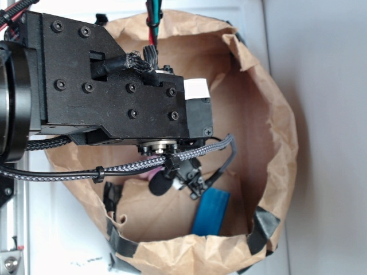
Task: Grab the pink bunny.
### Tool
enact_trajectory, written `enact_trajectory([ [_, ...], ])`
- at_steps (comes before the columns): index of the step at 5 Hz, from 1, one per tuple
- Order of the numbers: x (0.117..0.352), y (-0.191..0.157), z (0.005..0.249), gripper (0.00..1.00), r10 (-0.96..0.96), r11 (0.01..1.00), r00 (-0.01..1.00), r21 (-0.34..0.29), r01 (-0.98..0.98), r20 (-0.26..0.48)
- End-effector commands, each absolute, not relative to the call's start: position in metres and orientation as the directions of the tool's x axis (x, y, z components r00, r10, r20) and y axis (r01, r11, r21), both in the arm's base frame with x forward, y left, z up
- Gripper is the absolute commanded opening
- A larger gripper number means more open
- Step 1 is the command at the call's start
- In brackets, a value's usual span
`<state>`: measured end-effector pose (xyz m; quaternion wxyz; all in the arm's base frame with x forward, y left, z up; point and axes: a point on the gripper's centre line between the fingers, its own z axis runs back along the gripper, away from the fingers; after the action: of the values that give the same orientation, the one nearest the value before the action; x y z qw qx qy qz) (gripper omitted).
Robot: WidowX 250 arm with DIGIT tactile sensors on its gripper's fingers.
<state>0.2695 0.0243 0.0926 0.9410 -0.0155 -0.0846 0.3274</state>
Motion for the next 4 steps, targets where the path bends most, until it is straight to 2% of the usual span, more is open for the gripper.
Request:
enact_trajectory([
  [1,0.276,0.036,0.112,1.00,0.632,0.774,0.748,-0.119,-0.622,0.205],
  [3,0.276,0.036,0.112,1.00,0.632,0.774,0.748,-0.119,-0.622,0.205],
  [4,0.280,0.031,0.097,1.00,0.600,0.798,0.772,-0.093,-0.595,0.208],
])
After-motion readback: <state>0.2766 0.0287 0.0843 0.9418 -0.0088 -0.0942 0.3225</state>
